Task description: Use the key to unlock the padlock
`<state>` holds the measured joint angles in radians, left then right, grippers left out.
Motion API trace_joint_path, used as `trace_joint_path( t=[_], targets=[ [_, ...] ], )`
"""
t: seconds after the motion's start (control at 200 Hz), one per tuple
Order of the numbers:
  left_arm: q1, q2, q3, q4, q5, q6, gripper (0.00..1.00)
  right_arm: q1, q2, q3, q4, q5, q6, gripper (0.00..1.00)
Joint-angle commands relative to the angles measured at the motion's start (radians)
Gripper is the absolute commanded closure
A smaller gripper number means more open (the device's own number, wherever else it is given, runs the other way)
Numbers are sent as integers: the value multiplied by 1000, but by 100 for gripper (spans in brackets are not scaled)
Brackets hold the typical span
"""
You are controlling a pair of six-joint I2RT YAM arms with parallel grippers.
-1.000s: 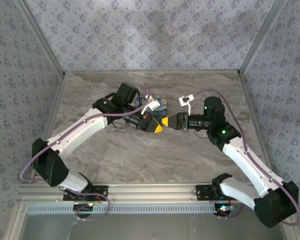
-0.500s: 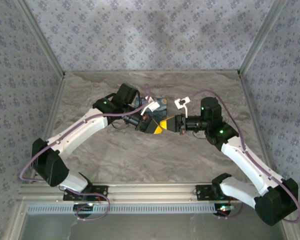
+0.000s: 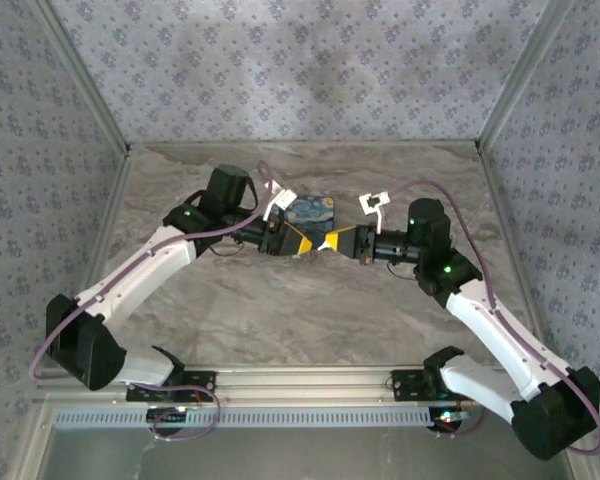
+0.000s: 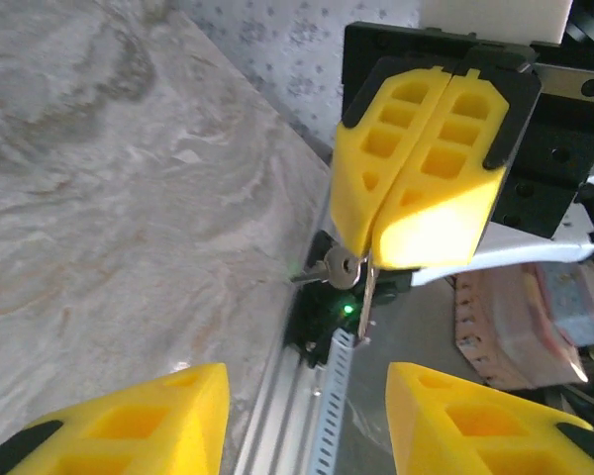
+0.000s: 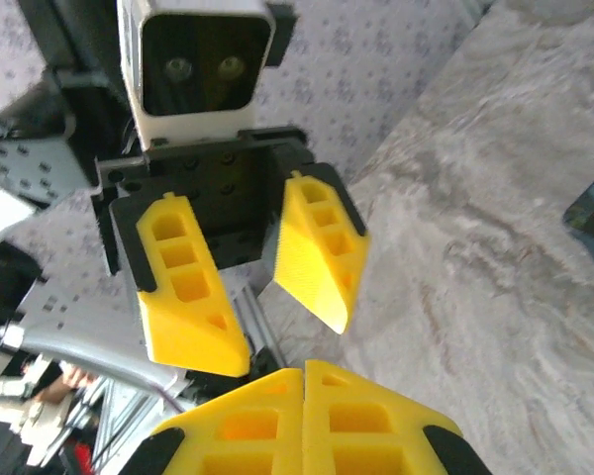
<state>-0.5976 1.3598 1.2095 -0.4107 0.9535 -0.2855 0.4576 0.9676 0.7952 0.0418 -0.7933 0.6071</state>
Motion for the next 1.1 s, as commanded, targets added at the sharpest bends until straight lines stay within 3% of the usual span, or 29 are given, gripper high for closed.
trace_joint_path(
  t=[0.0,0.195,0.27,0.4,0.585,0.68,1.094],
  targets=[
    [-2,-63,-56,173,-81,-119,51,-7,-30,-43,134,116,83,100],
    [-1,-134,-220,528,-215,-335,38,15,-35,-104,325,247,199,100],
    [-2,-140,-256,639,-254,-398,38,42,-39,-126,388,316,225,100],
    [-14,-132,-295,802,-275,-490,35,85,-34,-155,480,412,249,100],
    [-43,-93,-311,968,-266,-576,32,132,11,-156,583,448,279,100],
    [-58,-79,-311,1025,-261,-604,37,147,21,-151,593,466,278,100],
    [-87,-63,-283,1004,-243,-569,83,156,18,-173,629,503,288,100]
  ],
)
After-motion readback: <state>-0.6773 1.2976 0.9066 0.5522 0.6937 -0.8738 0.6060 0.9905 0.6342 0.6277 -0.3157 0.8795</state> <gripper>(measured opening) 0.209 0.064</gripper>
